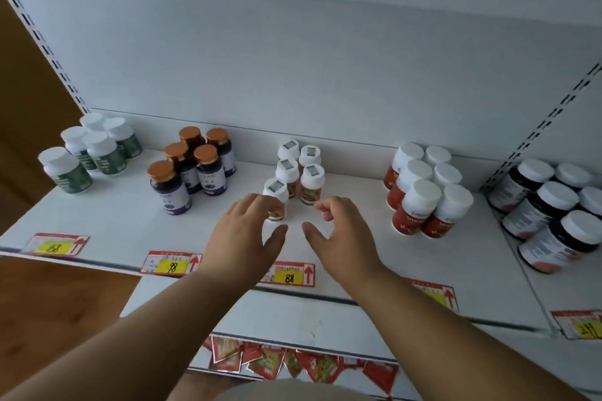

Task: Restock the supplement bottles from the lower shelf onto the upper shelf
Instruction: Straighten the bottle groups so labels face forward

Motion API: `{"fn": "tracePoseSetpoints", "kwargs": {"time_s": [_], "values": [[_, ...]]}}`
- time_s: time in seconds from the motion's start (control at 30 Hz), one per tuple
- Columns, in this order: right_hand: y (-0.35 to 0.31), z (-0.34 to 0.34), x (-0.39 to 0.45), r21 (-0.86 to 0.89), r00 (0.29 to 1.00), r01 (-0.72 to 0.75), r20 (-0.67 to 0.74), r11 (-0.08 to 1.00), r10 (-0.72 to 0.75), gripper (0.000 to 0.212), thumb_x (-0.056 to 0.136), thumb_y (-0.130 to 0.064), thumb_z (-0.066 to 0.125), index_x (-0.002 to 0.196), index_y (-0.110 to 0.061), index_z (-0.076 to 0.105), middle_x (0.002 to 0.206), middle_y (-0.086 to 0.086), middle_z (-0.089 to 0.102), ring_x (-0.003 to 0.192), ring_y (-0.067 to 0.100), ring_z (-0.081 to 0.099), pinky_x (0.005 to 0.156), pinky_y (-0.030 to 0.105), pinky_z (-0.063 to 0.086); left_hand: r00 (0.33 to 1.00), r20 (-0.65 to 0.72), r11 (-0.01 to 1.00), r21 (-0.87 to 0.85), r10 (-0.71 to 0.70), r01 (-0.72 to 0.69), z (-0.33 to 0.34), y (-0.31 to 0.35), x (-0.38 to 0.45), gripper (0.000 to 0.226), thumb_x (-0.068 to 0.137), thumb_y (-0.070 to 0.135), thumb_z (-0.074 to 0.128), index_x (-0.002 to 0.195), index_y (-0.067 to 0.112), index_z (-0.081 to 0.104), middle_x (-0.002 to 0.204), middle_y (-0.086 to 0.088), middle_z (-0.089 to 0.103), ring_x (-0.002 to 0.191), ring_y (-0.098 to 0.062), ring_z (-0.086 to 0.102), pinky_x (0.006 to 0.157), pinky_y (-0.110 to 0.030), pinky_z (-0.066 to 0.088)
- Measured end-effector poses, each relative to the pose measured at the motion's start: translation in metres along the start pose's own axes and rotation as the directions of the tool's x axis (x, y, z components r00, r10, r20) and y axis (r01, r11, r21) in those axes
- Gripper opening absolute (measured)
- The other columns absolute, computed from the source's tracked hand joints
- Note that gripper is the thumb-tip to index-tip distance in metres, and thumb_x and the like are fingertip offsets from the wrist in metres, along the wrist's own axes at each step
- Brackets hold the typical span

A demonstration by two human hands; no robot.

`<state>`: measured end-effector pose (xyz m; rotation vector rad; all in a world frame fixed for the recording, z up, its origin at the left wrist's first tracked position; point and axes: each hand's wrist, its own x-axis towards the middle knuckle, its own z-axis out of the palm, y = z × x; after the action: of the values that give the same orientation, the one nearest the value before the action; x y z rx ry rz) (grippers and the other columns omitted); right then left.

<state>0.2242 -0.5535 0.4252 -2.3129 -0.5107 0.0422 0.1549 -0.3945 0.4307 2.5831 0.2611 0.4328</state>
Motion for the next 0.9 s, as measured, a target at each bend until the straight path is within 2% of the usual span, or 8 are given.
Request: {"fn": "tracePoseSetpoints", "kwargs": {"time_s": [0.13,0.2,0.3,0.37,0.47,0.57,0.8,0.9], "values": [[-0.015,0.029,0.020,0.039,0.992,-0.099,-0.074,0.994,0.102,0.037,0.090,-0.033,0.069,0.121,-0.026,0.052,0.117,-0.011,0.051,0.106,0.005,0.050,0.084,0.010,0.037,0.999,0.019,0.994,-0.103,-0.039,0.040,-0.011,-0.035,0.019,0.030,0.088,0.032,0.070,0.116,0.029,0.059,0.110,0.015,0.057,0.094,-0.007,0.058,0.075,-0.021,0.047],[-0.017,0.036,0.030,0.075,0.979,-0.162,-0.115,0.984,0.170,0.038,0.088,-0.031,0.071,0.120,-0.026,0.050,0.114,-0.012,0.051,0.103,0.005,0.051,0.079,0.009,0.036,0.992,0.056,0.979,-0.168,-0.109,0.117,-0.009,-0.044,0.031,0.031,0.087,0.035,0.071,0.114,0.033,0.056,0.106,0.018,0.055,0.091,-0.004,0.058,0.071,-0.019,0.047],[-0.010,0.040,0.049,0.056,0.956,-0.218,-0.190,0.974,0.224,0.041,0.086,-0.029,0.074,0.119,-0.024,0.048,0.110,-0.011,0.052,0.099,0.006,0.052,0.069,0.007,0.033,0.965,0.175,0.954,-0.195,-0.194,0.227,0.005,-0.052,0.053,0.050,0.082,0.045,0.075,0.122,0.029,0.050,0.113,0.015,0.055,0.092,-0.006,0.058,0.071,-0.024,0.050],[-0.004,0.039,0.064,0.021,0.948,-0.233,-0.219,0.972,0.232,0.041,0.086,-0.028,0.074,0.119,-0.020,0.050,0.111,-0.005,0.055,0.097,0.010,0.054,0.066,0.013,0.035,0.952,0.234,0.945,-0.213,-0.198,0.249,0.015,-0.054,0.066,0.061,0.077,0.046,0.078,0.127,0.027,0.049,0.119,0.011,0.056,0.094,-0.008,0.058,0.075,-0.029,0.052],[0.004,0.037,0.085,-0.015,0.946,-0.245,-0.221,0.969,0.236,0.038,0.086,-0.033,0.072,0.117,-0.016,0.056,0.111,0.001,0.061,0.097,0.019,0.060,0.072,0.027,0.042,0.948,0.256,0.941,-0.229,-0.188,0.249,0.023,-0.054,0.078,0.058,0.076,0.046,0.078,0.124,0.028,0.051,0.120,0.009,0.057,0.096,-0.011,0.060,0.078,-0.035,0.054],[0.009,0.038,0.095,0.013,0.961,-0.233,-0.153,0.972,0.233,0.030,0.084,-0.036,0.073,0.105,-0.020,0.059,0.101,-0.002,0.064,0.090,0.019,0.063,0.071,0.033,0.049,0.955,0.254,0.952,-0.217,-0.156,0.213,0.027,-0.053,0.082,0.052,0.078,0.042,0.077,0.123,0.027,0.054,0.118,0.008,0.059,0.095,-0.012,0.059,0.077,-0.032,0.052],[0.011,0.036,0.102,0.024,0.957,-0.264,-0.115,0.964,0.265,0.041,0.075,-0.038,0.081,0.099,-0.023,0.050,0.099,-0.005,0.062,0.086,0.017,0.061,0.065,0.029,0.039,0.960,0.264,0.963,-0.221,-0.095,0.156,0.026,-0.054,0.086,0.056,0.082,0.037,0.077,0.132,0.025,0.054,0.125,0.004,0.060,0.099,-0.011,0.058,0.080,-0.025,0.045],[0.019,0.036,0.101,0.020,0.964,-0.247,-0.098,0.969,0.247,0.050,0.074,-0.040,0.083,0.108,-0.021,0.052,0.106,-0.005,0.062,0.092,0.016,0.061,0.069,0.028,0.039,0.957,0.277,0.957,-0.246,-0.081,0.152,0.025,-0.056,0.083,0.055,0.083,0.036,0.076,0.133,0.024,0.055,0.125,0.004,0.061,0.099,-0.009,0.057,0.083,-0.024,0.046]]}}
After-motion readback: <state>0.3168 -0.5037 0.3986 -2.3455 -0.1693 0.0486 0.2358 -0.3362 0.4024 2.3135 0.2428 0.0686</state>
